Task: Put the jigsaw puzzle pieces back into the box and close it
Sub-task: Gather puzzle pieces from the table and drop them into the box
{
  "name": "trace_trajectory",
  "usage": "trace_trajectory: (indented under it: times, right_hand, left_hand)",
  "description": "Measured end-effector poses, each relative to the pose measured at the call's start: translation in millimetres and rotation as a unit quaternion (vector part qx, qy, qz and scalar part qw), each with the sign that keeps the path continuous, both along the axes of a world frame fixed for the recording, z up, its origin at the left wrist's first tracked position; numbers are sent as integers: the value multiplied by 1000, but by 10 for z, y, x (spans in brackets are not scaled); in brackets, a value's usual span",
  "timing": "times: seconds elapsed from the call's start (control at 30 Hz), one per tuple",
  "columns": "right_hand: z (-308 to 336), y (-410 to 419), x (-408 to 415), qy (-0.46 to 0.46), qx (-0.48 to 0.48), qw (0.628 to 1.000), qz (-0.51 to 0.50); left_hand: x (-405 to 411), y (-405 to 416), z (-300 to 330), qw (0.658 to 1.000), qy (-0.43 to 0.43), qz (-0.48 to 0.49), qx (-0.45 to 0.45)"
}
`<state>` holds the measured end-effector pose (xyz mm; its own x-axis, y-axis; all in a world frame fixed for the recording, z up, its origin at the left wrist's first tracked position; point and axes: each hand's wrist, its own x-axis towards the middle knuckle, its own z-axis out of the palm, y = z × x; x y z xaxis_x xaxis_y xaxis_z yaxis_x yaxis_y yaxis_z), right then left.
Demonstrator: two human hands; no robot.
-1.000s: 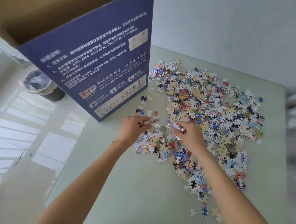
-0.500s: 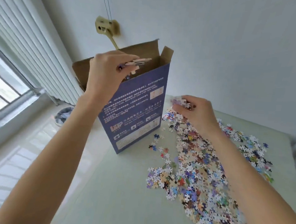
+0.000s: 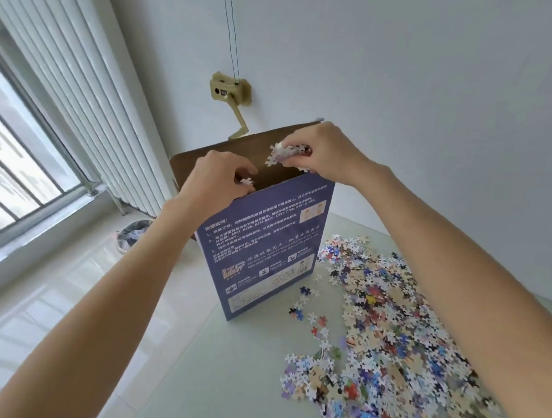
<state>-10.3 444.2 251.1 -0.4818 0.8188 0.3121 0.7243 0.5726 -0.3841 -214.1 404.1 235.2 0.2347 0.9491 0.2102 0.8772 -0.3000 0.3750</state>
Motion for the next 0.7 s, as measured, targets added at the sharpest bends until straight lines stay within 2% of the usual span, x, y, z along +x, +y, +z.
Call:
trace_trajectory:
  times: [0.13,0.33,0.47,0.6,0.7]
  right_hand:
    - [18,151,-109,-60,-38,996,49]
    - [-14,232,-185,-99,-62,989,87]
    - [-39,264,-248,-120,-86,983,110]
    - [-23,285,-270,-94,-137,980,112]
    - [-29,268,-268,-77,-150,980,110]
  left_hand:
    - [-38,-27,-8,1000,-14,-3,21]
    - [-100,-92,-40,999,30,-3,32]
    - [-141,-119,-51,998,-6,5,55]
    - [-160,-117,-38,996,-41,5,75]
    - [-155,-125,-50,995,-32,10,91]
